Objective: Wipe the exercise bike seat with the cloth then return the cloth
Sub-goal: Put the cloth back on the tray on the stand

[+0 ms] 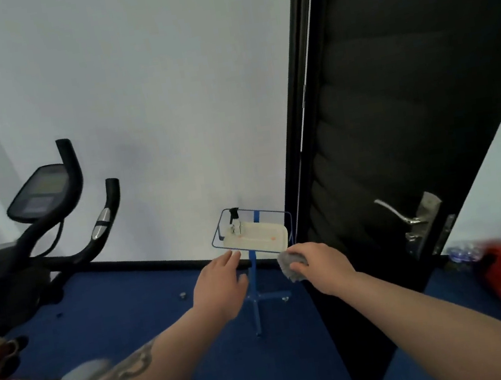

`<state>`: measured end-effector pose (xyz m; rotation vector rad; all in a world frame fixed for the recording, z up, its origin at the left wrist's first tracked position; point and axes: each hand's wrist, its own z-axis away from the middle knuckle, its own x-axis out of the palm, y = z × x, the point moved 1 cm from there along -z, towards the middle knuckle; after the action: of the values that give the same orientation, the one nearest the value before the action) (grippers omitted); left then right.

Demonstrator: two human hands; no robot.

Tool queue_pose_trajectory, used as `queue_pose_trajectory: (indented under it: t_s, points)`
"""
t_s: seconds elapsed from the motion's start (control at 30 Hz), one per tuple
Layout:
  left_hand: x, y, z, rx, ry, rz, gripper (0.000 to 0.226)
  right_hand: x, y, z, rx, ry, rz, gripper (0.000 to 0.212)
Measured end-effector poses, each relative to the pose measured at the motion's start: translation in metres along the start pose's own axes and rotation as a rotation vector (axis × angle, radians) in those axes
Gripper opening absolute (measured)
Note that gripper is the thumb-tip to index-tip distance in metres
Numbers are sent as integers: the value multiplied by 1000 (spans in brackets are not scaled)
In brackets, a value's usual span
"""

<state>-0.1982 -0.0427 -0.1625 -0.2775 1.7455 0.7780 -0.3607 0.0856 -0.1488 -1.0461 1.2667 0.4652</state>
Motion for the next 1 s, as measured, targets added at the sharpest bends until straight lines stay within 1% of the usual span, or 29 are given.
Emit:
queue_pose_trajectory:
  t_s: [0.23,0.43,0.6,0.73,0.87,1.0]
  points:
    - [24,-35,-94,5,-88,3,55,26,10,-85,44,-7,-64,34]
    - [28,-64,-182,88,-91,-19,49,38,17,-162,111,5,-87,32]
    - [47,-77,-236,108,-155,-32,49,52,34,-211,159,-14,-94,35]
    - [71,-88,-287,75,-202,-25,54,62,57,-259,201,-55,-99,37]
    - [101,-96,-338,35,-226,-24,55,73,85,-313,184,-82,-111,35]
    - [134,-101,-387,-5,-273,-38,55,86,116,-365,160,-151,-141,33]
